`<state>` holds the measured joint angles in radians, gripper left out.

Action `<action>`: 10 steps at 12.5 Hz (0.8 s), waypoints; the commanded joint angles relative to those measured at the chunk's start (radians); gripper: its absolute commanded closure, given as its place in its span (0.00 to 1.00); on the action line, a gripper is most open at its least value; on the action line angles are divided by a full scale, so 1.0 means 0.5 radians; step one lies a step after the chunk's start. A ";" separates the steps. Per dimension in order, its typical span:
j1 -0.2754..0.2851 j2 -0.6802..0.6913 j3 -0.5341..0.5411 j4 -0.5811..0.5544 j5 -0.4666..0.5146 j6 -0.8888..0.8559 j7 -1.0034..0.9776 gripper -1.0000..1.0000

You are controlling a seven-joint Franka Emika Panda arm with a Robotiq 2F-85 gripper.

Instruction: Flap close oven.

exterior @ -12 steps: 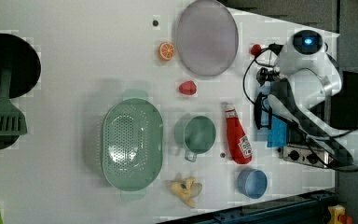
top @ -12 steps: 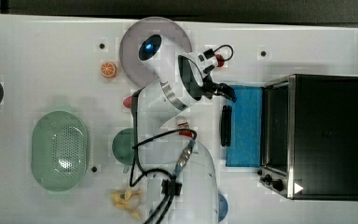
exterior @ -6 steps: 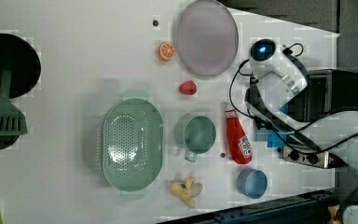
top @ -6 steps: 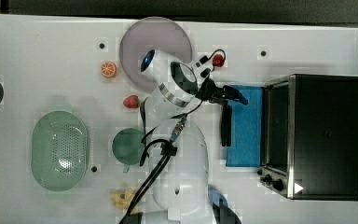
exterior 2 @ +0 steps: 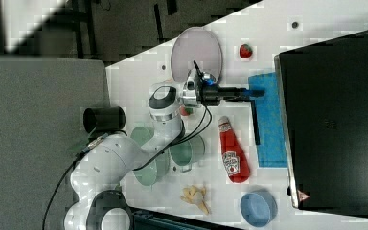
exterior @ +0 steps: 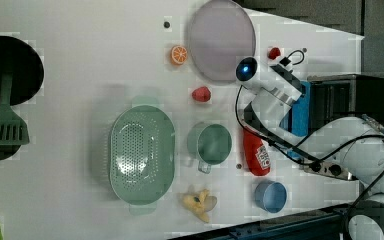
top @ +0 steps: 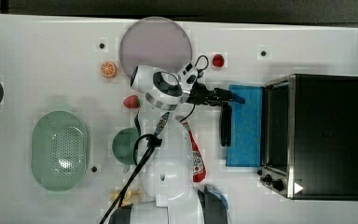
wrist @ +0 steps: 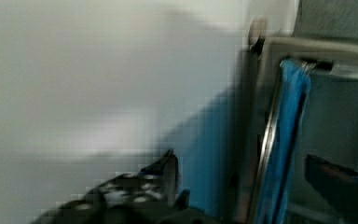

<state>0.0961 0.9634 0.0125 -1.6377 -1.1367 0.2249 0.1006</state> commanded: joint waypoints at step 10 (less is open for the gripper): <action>-0.058 -0.203 -0.017 0.011 0.124 0.081 -0.060 0.82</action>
<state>0.1003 0.9214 -0.0087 -1.6416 -1.0898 0.2448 0.0920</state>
